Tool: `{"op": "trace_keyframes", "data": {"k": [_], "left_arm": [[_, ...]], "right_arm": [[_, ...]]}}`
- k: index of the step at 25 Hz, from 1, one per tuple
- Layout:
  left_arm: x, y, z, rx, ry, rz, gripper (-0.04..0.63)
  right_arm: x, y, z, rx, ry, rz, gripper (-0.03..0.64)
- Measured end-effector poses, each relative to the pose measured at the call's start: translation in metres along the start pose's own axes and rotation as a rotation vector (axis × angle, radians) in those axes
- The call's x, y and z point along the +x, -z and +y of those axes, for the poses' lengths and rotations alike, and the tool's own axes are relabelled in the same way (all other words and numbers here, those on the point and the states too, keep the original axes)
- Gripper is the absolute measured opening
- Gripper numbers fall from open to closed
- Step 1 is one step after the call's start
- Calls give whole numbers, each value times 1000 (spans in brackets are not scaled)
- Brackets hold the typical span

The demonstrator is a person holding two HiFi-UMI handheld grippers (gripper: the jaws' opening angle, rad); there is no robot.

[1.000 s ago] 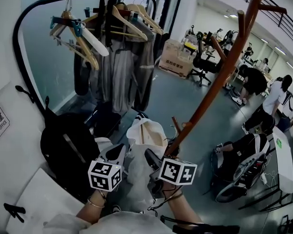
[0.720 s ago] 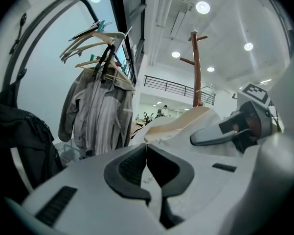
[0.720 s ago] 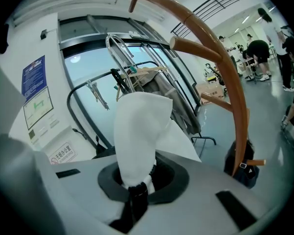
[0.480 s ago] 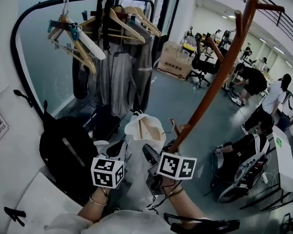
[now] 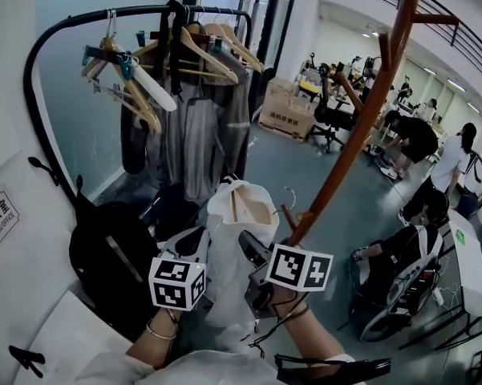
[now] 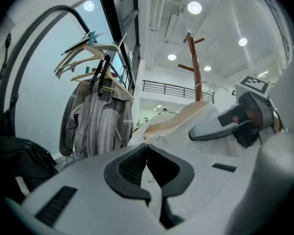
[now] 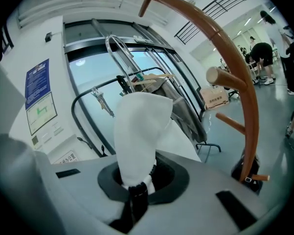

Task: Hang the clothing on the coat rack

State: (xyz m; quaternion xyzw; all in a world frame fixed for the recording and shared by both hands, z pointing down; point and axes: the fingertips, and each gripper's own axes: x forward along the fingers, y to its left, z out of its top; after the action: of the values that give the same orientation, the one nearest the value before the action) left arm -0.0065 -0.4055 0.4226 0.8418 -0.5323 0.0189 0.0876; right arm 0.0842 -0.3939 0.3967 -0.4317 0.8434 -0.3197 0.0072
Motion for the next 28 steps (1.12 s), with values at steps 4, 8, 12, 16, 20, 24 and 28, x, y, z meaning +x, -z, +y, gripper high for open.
{"op": "trace_keyframes", "data": {"k": [4,8,12,16,20,24,28], "left_arm": [[-5,-11,7,20,-21,-2,9],[-7,-26,11,39,-30,-18,9],[-10,-39,5,28,1,-35,9],[-10,-52,4,27,18,-55,9],[-10,-61,1,22,37,-68,9],[-9,-66,1,18,43,-70,9],[-4,-77,-3,29,49,-90,9]], "right_arm": [[-6,-24,11,-7,-19,-18,29],[-12,-45,21,-30,-19,-40,29],[-17,-62,31,-50,-21,-65,31],[-20,-78,40,-66,-30,-78,31],[-25,-94,42,-68,-22,-94,29],[-28,-104,45,-72,-18,-99,31],[-29,-109,49,-66,-23,-92,31]]}}
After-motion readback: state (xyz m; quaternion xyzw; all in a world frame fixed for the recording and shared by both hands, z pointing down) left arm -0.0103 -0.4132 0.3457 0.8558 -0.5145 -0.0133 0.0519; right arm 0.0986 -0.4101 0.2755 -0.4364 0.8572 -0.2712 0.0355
